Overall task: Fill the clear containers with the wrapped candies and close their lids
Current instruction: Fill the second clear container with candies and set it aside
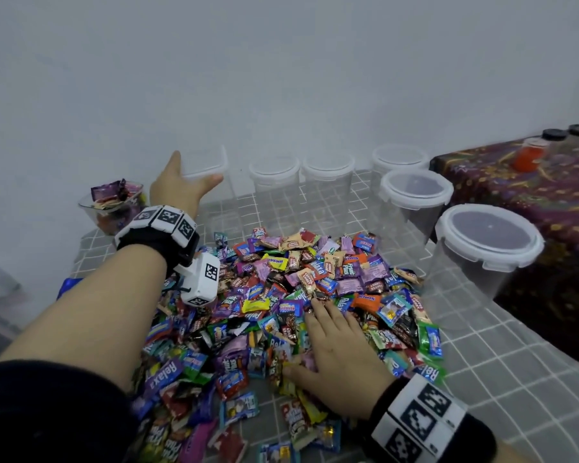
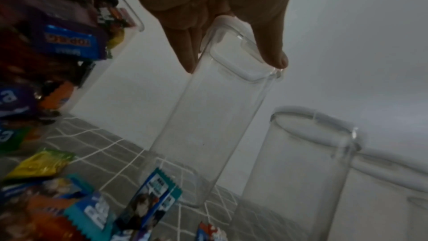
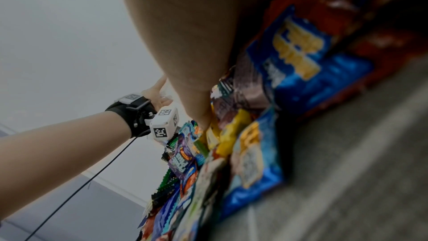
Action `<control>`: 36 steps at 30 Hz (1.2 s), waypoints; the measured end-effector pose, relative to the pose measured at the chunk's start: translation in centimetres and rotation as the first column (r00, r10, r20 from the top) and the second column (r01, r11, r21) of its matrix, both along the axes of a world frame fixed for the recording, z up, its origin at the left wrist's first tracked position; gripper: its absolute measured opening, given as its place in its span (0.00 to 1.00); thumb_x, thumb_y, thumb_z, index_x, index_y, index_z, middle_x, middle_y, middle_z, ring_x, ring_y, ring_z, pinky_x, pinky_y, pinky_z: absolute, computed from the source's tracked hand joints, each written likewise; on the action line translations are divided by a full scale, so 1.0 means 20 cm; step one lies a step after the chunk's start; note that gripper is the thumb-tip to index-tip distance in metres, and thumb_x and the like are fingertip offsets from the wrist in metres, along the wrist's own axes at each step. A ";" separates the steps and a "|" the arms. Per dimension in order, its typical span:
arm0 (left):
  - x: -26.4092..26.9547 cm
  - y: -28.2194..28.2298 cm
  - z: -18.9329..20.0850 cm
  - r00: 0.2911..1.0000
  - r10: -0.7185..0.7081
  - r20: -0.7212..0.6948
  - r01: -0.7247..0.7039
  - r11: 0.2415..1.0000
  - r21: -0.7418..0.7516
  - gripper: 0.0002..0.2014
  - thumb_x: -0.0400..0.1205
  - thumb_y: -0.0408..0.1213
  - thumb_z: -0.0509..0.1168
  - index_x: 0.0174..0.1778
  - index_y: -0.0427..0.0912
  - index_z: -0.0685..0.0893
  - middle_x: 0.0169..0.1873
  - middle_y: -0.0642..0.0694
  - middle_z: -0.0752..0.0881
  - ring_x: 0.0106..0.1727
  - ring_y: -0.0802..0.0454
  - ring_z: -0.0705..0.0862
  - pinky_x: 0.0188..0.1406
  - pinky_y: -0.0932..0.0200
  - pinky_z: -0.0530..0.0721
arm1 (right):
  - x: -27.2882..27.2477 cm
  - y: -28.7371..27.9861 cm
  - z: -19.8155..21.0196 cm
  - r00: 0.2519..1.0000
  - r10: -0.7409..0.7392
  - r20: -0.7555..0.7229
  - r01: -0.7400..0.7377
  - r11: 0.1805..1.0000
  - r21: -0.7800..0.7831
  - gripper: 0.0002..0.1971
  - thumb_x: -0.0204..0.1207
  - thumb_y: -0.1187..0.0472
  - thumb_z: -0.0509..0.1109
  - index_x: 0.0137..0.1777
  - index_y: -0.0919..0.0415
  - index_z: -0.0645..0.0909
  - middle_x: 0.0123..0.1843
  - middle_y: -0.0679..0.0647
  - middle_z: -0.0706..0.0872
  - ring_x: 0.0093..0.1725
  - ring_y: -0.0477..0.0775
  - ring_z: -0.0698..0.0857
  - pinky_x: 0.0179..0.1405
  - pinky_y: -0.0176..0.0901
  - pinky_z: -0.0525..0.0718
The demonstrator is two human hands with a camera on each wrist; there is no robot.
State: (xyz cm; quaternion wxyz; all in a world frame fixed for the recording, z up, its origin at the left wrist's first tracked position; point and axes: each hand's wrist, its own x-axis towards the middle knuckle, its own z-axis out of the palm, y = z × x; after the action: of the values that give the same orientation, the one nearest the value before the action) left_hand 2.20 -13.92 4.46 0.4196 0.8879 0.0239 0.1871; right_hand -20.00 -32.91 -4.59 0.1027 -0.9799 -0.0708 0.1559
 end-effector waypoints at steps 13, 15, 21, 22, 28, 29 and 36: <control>-0.64 0.19 0.25 0.968 -0.179 0.177 0.208 0.965 -0.161 0.53 0.57 0.62 0.78 0.77 0.45 0.70 0.73 0.48 0.75 0.64 0.61 0.81 0.69 0.60 0.76 | 0.01 0.00 -0.01 1.000 0.014 -0.013 -0.015 0.999 -0.034 0.48 0.72 0.25 0.40 0.84 0.58 0.41 0.85 0.55 0.35 0.84 0.55 0.37 0.80 0.52 0.37; -0.81 0.23 0.24 0.961 -0.240 0.137 0.261 0.950 -0.169 0.52 0.56 0.60 0.79 0.75 0.44 0.73 0.70 0.49 0.78 0.60 0.66 0.81 0.66 0.63 0.78 | 0.00 0.00 0.00 1.000 0.011 -0.003 -0.011 0.999 -0.038 0.44 0.79 0.31 0.47 0.84 0.59 0.41 0.85 0.55 0.35 0.84 0.55 0.37 0.81 0.52 0.38; -1.21 0.36 0.16 0.874 -0.465 -0.141 0.412 0.863 -0.291 0.43 0.50 0.55 0.80 0.64 0.55 0.80 0.49 0.65 0.89 0.49 0.70 0.86 0.44 0.75 0.82 | 0.00 0.01 0.01 1.000 0.002 0.008 -0.002 0.999 -0.038 0.43 0.79 0.32 0.48 0.84 0.59 0.42 0.85 0.56 0.37 0.84 0.55 0.38 0.81 0.53 0.40; -1.25 0.37 0.13 0.849 -0.492 -0.194 0.422 0.851 -0.312 0.41 0.50 0.57 0.80 0.63 0.56 0.82 0.48 0.65 0.89 0.48 0.67 0.87 0.42 0.74 0.83 | 0.00 0.01 0.01 1.000 -0.001 0.008 0.002 0.999 -0.040 0.43 0.79 0.32 0.48 0.84 0.59 0.42 0.85 0.56 0.37 0.84 0.56 0.39 0.81 0.52 0.40; -1.35 0.36 -0.02 0.822 -0.505 -0.262 0.420 0.850 -0.320 0.49 0.45 0.62 0.79 0.66 0.52 0.81 0.48 0.64 0.89 0.48 0.54 0.89 0.47 0.59 0.87 | -0.01 0.03 0.03 1.000 -0.018 0.004 0.018 0.999 -0.030 0.43 0.80 0.32 0.49 0.85 0.59 0.43 0.85 0.56 0.38 0.84 0.56 0.40 0.81 0.52 0.41; -1.34 0.36 -0.03 0.832 -0.502 -0.236 0.409 0.842 -0.352 0.50 0.44 0.62 0.80 0.66 0.51 0.82 0.49 0.65 0.89 0.49 0.60 0.88 0.45 0.66 0.86 | -0.01 0.03 0.03 1.000 -0.021 0.004 0.021 0.999 -0.031 0.43 0.80 0.32 0.49 0.85 0.59 0.43 0.85 0.55 0.38 0.84 0.56 0.40 0.81 0.52 0.42; -1.29 0.28 -0.10 0.947 -0.312 -0.076 0.281 0.919 -0.277 0.44 0.51 0.61 0.78 0.66 0.62 0.78 0.54 0.72 0.81 0.59 0.70 0.82 0.62 0.63 0.80 | -0.02 0.04 0.05 0.999 -0.037 -0.011 0.036 0.999 -0.036 0.42 0.80 0.33 0.51 0.85 0.58 0.44 0.86 0.56 0.39 0.84 0.56 0.41 0.81 0.52 0.43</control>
State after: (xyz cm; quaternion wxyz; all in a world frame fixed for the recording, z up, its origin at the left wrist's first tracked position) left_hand -23.55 -8.31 2.39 0.5550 0.8272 -0.0616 0.0634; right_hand -20.43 -32.07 -3.60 0.0884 -0.9817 -0.0495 0.1612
